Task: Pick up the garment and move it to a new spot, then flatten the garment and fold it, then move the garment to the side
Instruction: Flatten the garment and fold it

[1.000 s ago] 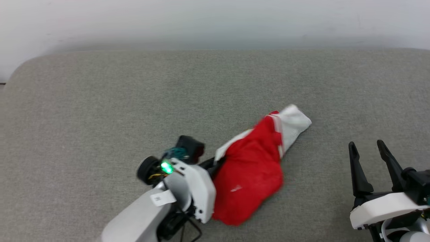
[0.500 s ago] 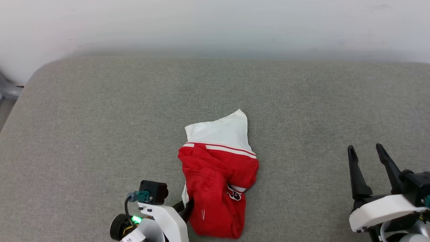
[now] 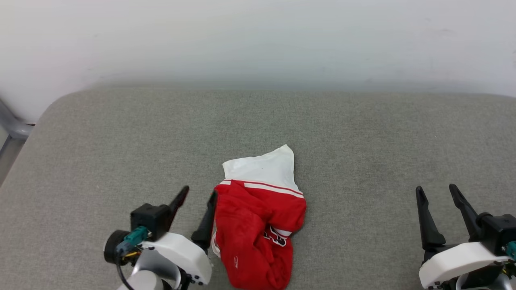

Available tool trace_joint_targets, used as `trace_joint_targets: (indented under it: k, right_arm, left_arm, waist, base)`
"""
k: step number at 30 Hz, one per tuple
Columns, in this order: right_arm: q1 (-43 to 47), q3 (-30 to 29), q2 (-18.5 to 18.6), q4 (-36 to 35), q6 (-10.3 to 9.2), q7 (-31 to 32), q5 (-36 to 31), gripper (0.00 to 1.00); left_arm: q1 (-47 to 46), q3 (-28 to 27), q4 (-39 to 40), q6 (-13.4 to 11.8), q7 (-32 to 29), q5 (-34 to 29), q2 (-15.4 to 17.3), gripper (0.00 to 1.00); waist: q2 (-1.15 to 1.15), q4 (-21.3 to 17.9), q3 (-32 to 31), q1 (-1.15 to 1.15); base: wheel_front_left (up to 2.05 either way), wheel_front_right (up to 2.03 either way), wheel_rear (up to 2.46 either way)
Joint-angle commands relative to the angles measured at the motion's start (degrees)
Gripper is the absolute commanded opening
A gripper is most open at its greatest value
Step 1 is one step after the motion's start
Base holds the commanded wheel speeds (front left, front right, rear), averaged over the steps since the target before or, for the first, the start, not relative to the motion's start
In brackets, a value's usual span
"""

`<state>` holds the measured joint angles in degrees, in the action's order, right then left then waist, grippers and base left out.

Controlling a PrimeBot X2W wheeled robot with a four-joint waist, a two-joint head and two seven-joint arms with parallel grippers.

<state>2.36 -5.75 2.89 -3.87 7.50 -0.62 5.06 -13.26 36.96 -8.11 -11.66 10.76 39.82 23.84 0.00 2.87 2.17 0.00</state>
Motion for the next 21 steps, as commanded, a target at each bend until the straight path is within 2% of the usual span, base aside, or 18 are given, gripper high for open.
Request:
trace_joint_targets:
  k: [1,10,17,21]
  right_arm:
    - [0.5,0.0,0.0,-0.4,-0.03,0.1,-0.1,1.0]
    - [1.1,-0.1,0.0,-1.2,-0.03,0.8,-0.2,1.0]
    - [-0.4,1.1,0.0,0.6,-0.02,3.6,0.7,1.0]
    - [-3.5,4.3,0.0,4.1,-0.02,9.3,1.9,1.0]
  left_arm:
    - [-0.6,-0.9,0.7,-0.5,1.5,-0.8,0.4,1.0]
    - [1.1,-6.3,4.2,-2.0,4.4,-4.9,0.4,1.0]
    - [1.8,-9.1,5.4,-0.6,4.5,-7.1,-1.1,1.0]
    - [2.0,-10.0,5.3,0.5,4.5,-8.1,-2.3,1.0]
  waist:
    - [0.0,0.0,-0.4,0.0]
    - [0.0,0.6,-0.8,0.0]
    - [0.0,2.5,-0.6,0.0]
    - [0.0,4.2,0.0,0.0]
  base:
    - [0.0,0.0,0.0]
    - [0.0,0.0,0.0]
    - [0.0,0.0,0.0]
    - [0.0,0.0,0.0]
